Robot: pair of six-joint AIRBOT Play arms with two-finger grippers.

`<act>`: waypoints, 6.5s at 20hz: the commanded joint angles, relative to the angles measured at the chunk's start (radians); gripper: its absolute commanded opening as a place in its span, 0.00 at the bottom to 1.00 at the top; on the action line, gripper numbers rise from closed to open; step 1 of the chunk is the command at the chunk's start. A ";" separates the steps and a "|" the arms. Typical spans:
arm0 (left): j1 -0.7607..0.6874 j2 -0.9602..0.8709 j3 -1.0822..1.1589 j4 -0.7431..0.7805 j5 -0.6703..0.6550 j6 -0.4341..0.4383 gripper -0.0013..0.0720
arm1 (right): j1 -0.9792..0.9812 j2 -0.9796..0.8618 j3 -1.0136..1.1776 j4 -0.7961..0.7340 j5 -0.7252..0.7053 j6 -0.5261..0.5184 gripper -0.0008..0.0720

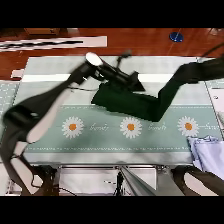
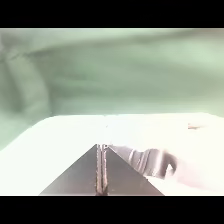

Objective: Fold the shirts.

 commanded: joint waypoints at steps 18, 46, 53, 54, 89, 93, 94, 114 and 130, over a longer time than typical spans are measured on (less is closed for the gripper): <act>0.645 0.541 -0.046 0.264 -0.350 0.016 0.05 | 0.544 -0.476 0.000 0.422 -0.589 -0.050 0.67; 0.645 0.562 -0.469 0.609 -0.394 0.035 0.05 | -0.121 -0.258 -0.707 0.509 -0.489 -0.238 0.82; 0.575 0.582 -0.469 0.598 -0.413 0.011 0.05 | 0.027 -0.328 -0.676 0.754 -0.603 -0.307 0.04; 0.558 0.586 -0.469 0.598 -0.413 0.011 0.05 | 0.006 -0.318 -0.656 0.753 -0.554 -0.322 0.05; 0.563 0.590 -0.468 0.460 -0.018 0.283 0.06 | -1.180 0.367 -0.210 -0.928 0.468 0.201 0.05; 0.643 0.585 -0.468 0.460 -0.008 0.284 0.06 | -1.181 0.391 -0.382 -1.135 0.467 0.177 0.05; 0.666 0.584 -0.468 0.461 -0.008 0.284 0.06 | -1.181 0.391 -0.430 -1.167 0.469 0.166 0.05; 0.818 0.528 -0.479 0.441 0.115 0.300 0.60 | -0.745 0.028 -0.124 -0.576 -0.088 -0.030 0.61; 0.241 0.568 -0.510 0.985 0.272 -0.022 0.45 | 0.208 -0.214 -0.015 -0.669 -0.238 0.084 0.57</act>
